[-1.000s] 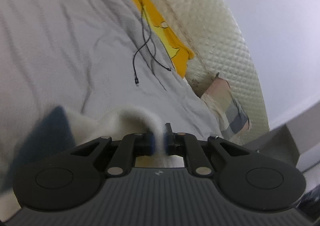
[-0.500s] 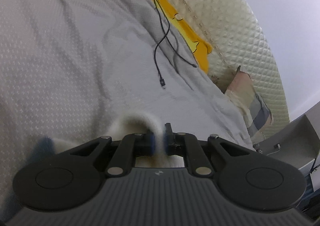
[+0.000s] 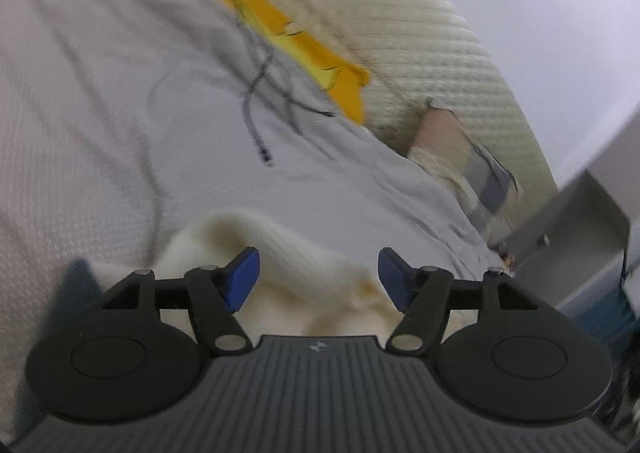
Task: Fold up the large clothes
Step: 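Open both grippers and smooth the folded sweater flat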
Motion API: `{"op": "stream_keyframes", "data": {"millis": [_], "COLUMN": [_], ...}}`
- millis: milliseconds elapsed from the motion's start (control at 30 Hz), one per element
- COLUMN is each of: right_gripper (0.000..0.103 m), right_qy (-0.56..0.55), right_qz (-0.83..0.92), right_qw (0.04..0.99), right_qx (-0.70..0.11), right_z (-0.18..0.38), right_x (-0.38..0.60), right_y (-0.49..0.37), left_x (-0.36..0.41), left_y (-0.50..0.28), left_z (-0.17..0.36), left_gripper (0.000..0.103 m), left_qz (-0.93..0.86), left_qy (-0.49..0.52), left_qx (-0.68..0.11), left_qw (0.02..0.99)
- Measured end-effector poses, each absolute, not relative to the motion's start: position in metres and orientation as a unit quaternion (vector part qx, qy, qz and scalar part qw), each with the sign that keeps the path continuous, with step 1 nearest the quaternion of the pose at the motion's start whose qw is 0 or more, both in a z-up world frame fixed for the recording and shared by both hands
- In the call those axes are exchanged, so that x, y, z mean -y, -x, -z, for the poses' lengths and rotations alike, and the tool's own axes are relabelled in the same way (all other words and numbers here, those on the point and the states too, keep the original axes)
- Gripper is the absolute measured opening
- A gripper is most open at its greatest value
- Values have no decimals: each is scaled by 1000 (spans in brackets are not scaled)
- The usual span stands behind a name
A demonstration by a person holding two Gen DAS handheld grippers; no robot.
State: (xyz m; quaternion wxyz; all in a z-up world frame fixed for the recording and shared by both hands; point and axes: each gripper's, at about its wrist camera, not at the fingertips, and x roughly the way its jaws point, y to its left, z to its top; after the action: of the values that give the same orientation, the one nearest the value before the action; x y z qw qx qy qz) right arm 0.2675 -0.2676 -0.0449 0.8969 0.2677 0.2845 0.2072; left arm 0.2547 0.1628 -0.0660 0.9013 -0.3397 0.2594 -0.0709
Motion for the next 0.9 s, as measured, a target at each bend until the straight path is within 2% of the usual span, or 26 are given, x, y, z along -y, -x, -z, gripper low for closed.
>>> {"op": "stream_keyframes", "data": {"millis": [200, 300, 367, 567, 667, 900], "right_gripper": [81, 70, 67, 64, 63, 65], "right_qy": [-206, -165, -135, -76, -75, -24], "right_qz": [-202, -179, -166, -126, -105, -90], "right_qw": [915, 927, 936, 951, 943, 944], "right_qx": [-281, -286, -280, -273, -305, -315], "right_z": [42, 44, 44, 53, 73, 85], "right_x": [256, 251, 247, 237, 239, 220], "right_y": [-237, -235, -240, -270, -290, -302], "left_x": [-112, -93, -89, -100, -99, -94], "left_y": [-231, -233, -238, -261, -279, -290], "left_z": [56, 66, 73, 93, 103, 112], "left_gripper": [71, 71, 71, 71, 71, 73], "left_qz": [83, 63, 48, 14, 6, 1], "left_qy": [215, 162, 142, 160, 154, 138], "left_qx": [-290, -314, -324, -343, -349, -357], "left_qw": [929, 933, 934, 925, 924, 924]}}
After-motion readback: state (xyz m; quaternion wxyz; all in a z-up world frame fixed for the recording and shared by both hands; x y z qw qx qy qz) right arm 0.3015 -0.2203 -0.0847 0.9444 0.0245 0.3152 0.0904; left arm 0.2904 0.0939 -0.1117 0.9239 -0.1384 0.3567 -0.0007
